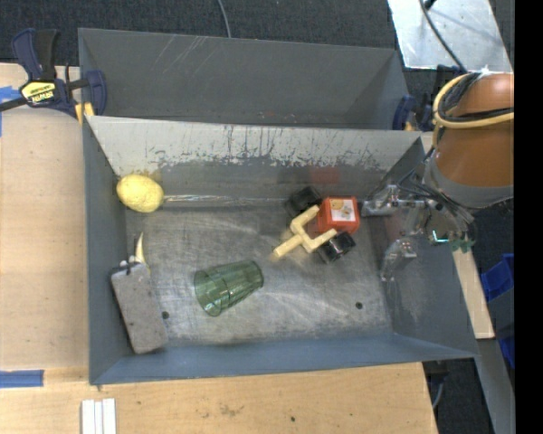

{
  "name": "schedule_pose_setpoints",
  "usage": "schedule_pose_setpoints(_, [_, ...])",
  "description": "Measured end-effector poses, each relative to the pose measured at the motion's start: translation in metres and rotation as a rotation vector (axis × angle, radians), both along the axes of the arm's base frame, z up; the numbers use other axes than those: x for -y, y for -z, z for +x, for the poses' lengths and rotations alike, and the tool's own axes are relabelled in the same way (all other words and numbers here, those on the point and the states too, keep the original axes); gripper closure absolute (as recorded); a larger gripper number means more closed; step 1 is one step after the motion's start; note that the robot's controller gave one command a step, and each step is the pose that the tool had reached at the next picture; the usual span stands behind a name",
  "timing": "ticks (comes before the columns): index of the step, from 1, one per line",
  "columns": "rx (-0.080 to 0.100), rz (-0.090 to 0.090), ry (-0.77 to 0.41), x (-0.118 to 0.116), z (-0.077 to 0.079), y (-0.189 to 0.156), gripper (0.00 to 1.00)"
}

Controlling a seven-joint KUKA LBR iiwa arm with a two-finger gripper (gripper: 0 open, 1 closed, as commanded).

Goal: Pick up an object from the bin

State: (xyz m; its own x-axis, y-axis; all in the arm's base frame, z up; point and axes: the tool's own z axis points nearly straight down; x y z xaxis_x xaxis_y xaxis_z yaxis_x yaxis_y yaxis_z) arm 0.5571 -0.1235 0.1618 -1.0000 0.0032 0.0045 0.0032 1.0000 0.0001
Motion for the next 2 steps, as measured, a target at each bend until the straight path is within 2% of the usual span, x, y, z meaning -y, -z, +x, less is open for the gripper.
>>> schedule_pose_setpoints(1, [0.008,-0.001,-0.002,0.000,0.002,-0.005,0.00])
schedule_pose_setpoints(2, [0.019,-0.004,-0.094,-0.029,0.013,0.045,0.00])
